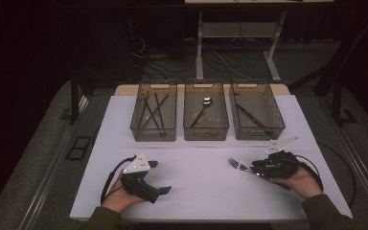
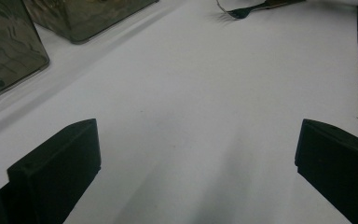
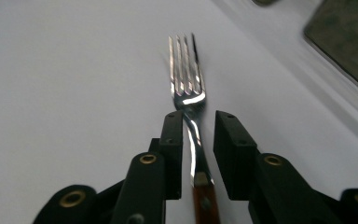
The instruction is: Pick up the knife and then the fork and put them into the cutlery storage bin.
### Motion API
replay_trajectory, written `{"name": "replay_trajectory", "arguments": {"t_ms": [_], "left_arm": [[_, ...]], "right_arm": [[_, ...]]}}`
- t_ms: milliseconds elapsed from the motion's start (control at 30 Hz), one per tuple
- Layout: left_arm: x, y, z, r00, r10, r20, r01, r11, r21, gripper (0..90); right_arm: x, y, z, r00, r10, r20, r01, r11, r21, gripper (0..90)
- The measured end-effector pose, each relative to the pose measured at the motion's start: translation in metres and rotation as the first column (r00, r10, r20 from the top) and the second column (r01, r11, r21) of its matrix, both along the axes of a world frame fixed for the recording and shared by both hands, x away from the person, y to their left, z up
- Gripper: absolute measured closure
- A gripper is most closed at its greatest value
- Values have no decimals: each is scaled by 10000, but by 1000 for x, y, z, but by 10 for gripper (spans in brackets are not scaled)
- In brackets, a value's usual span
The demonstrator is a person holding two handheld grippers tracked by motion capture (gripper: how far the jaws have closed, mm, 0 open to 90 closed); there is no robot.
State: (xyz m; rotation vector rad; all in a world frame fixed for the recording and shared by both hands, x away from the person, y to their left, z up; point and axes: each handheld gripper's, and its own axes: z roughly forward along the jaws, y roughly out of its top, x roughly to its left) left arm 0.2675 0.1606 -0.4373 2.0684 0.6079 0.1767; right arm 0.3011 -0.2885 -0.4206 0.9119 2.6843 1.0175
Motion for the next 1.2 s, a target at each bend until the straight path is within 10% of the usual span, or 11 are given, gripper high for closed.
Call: {"name": "replay_trajectory", "arguments": {"t_ms": [767,967,1200], "left_arm": [[-1,0,0,10000,-8,-33,8,10000,-35,0],[0,0,0,10000,-44,-51,44,10000,6,0],[0,0,0,10000,-61,-72,61,10000,1,0]], "right_arm": [[-4,-13,-12,9959,501,-754,-626,9829,-1734,748],[7,2,-5,9859,940,-1383,-1322,9447,-3002,753],[29,28,0,9509,1258,-2827,-2498,8513,-4613,756]]}}
